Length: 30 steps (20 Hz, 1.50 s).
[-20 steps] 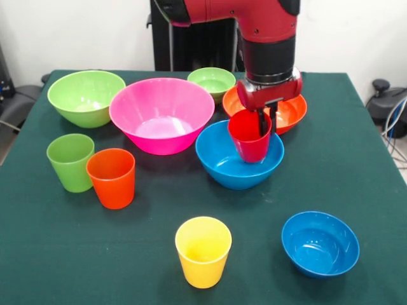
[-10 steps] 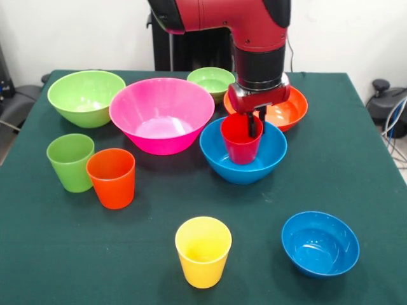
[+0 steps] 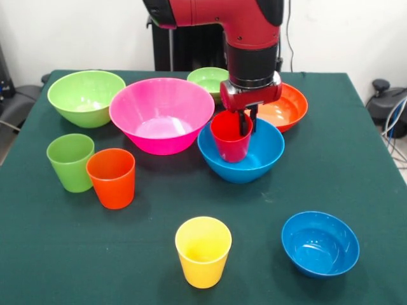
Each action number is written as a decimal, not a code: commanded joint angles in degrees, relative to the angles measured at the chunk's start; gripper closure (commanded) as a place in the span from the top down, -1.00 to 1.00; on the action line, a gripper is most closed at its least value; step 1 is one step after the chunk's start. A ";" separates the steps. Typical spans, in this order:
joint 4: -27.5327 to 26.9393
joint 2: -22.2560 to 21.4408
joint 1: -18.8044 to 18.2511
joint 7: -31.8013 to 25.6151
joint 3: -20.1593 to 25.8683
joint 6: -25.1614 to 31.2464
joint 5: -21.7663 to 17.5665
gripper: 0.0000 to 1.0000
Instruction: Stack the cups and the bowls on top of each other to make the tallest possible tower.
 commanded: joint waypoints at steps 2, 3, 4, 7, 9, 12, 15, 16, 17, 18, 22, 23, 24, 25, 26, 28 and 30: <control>-1.01 -0.57 0.37 2.50 0.49 -2.40 -3.86 -1.00; -1.24 -0.40 0.68 2.59 0.55 -3.10 -4.11 -1.00; -1.19 -0.47 0.75 2.78 0.70 -3.48 -4.04 -1.00; -1.31 -0.09 0.88 3.04 1.33 -5.27 -4.21 -1.00; -1.14 0.02 0.77 3.00 2.12 -5.86 -3.92 -1.00; -1.46 0.63 1.26 3.55 2.44 -5.93 -3.04 -1.00; -2.44 1.68 2.07 3.79 1.92 -6.51 -3.02 -1.00; -2.72 2.11 2.29 3.93 1.51 -7.25 -3.26 -1.00; -3.07 2.35 2.52 3.88 1.27 -7.16 -3.24 -1.00; -2.85 2.25 2.29 3.74 1.23 -7.53 -3.37 -1.00; -1.89 1.74 1.54 3.55 2.18 -8.26 -2.94 -1.00; -2.02 1.85 1.47 3.48 2.27 -7.85 -2.66 -1.00; -2.14 1.95 1.39 3.41 2.35 -7.44 -2.38 -1.00; -2.22 2.03 1.23 3.11 2.50 -6.58 -2.14 -1.00; -2.30 2.11 1.07 2.81 2.65 -5.72 -1.89 -1.00; -2.50 2.25 0.90 2.45 2.77 -4.96 -1.77 -1.00; -2.60 2.28 0.88 2.27 2.63 -4.62 -1.83 -1.00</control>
